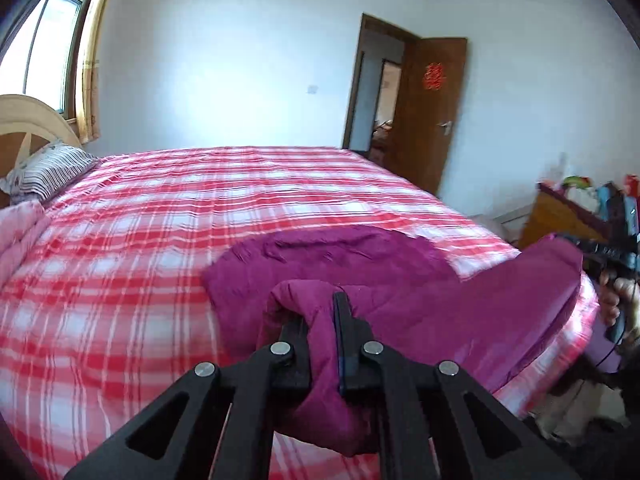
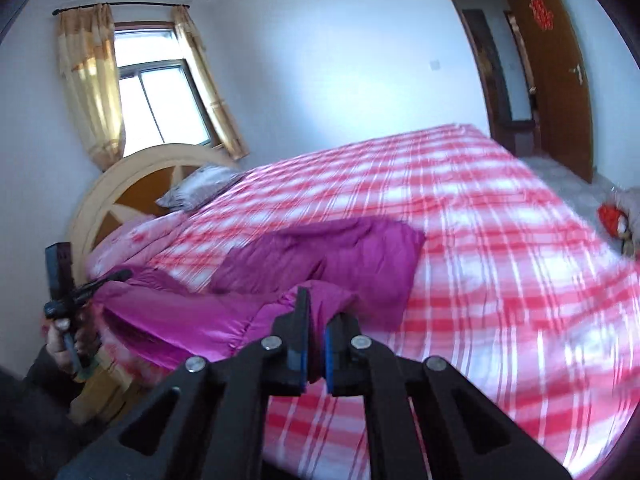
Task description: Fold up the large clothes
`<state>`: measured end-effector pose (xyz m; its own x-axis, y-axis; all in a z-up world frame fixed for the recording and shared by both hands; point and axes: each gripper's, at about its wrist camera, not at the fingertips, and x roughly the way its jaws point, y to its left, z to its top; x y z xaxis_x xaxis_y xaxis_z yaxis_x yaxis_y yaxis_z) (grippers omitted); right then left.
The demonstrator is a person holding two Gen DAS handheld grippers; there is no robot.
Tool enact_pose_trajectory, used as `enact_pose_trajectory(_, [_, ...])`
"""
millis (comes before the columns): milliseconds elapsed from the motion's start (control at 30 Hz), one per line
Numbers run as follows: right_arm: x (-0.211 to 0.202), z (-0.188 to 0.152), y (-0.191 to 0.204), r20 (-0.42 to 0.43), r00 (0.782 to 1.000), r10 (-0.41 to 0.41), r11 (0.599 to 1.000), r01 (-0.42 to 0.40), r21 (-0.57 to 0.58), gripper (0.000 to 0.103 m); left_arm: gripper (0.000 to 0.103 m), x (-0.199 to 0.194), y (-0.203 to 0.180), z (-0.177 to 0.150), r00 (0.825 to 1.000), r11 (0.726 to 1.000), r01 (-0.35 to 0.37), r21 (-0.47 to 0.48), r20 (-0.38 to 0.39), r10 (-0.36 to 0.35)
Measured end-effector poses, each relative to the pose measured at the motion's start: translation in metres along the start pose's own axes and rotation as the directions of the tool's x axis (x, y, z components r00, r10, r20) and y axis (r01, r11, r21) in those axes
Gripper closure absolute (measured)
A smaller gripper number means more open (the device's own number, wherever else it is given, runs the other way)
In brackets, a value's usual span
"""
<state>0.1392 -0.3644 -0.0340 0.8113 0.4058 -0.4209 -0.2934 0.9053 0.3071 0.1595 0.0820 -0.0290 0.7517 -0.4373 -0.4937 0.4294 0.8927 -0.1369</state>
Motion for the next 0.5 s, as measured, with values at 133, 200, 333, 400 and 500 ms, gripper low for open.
enact_pose_trajectory(133, [0.068,0.044,-0.026,-0.008,0.997,-0.075,0.997,0.076,0.026,0.096,0.092,0.077,0.033,0.038,0.997,0.999,-0.051,-0.015,-0.053,0.05])
enact_pose_trajectory(200, [0.103,0.062,-0.042,-0.031,0.993,-0.11,0.993,0.111,0.049,0.096,0.086,0.106,0.05,0.047,0.992,0.995,-0.092,-0.04,-0.091,0.088])
enact_pose_trajectory(333, [0.162,0.074,-0.066,-0.095,0.985,-0.147,0.985,0.154,0.072,0.096,0.075,0.14,0.086,0.067,0.987,0.987,-0.118,-0.11,-0.125,0.104])
enact_pose_trajectory(400, [0.183,0.071,-0.077,-0.132,0.979,-0.157,0.982,0.169,0.082,0.096,0.06,0.14,0.095,0.072,0.98,0.977,-0.179,-0.114,-0.109,0.167])
enact_pose_trajectory(500, [0.208,0.061,-0.093,-0.185,0.964,-0.189,0.974,0.209,0.092,0.096,0.016,0.134,0.106,0.073,0.954,0.948,-0.301,-0.101,-0.046,0.298])
